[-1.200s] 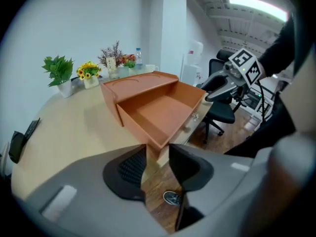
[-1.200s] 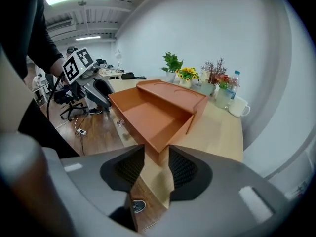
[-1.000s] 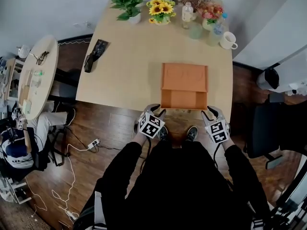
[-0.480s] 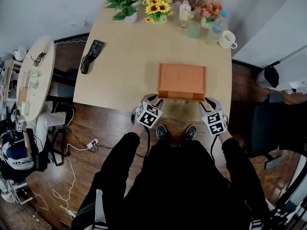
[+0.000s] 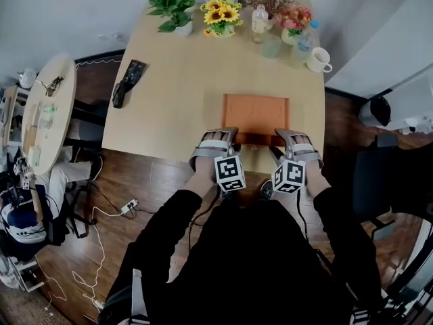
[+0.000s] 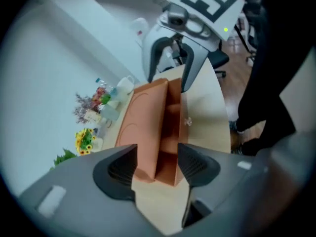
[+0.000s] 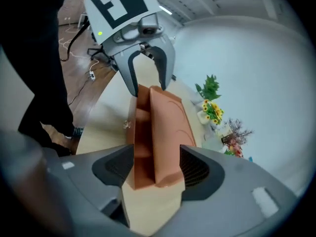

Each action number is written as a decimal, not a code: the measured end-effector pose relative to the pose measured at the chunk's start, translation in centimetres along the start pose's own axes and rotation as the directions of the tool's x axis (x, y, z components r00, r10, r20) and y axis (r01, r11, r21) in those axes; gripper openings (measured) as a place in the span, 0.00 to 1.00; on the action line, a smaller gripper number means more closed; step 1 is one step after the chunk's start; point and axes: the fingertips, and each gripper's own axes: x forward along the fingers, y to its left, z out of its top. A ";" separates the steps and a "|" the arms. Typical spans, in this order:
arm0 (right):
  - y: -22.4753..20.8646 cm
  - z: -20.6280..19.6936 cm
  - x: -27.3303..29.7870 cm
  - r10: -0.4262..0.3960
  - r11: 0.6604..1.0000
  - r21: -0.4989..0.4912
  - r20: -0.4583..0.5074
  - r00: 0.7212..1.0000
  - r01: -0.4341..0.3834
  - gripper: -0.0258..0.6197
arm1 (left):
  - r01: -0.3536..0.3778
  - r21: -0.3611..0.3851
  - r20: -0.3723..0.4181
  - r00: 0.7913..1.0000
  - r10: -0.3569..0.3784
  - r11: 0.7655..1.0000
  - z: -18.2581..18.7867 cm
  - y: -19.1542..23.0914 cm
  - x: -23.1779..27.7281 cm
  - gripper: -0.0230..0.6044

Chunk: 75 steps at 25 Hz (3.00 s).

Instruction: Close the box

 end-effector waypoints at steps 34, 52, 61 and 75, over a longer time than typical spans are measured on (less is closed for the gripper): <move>-0.1 -1.0 2.6 -0.106 0.994 -0.012 -0.156 0.982 0.105 0.17 | -0.101 -0.087 -0.161 0.983 0.086 0.991 -1.5 0.8 2.8 0.16; -0.3 -5.8 1.2 0.043 0.659 0.748 0.063 0.997 -0.076 0.52 | 0.095 -0.737 0.128 0.992 0.001 0.669 -7.0 0.7 2.0 0.48; -0.9 -6.1 2.7 0.081 0.598 0.790 0.112 0.990 -0.138 0.31 | 0.193 -0.780 0.177 0.980 -0.086 0.595 -6.6 1.0 4.1 0.21; -2.1 -6.2 0.2 0.018 0.484 0.867 0.125 0.992 -0.118 0.31 | 0.168 -0.826 0.160 0.985 -0.062 0.538 -7.7 0.3 1.8 0.23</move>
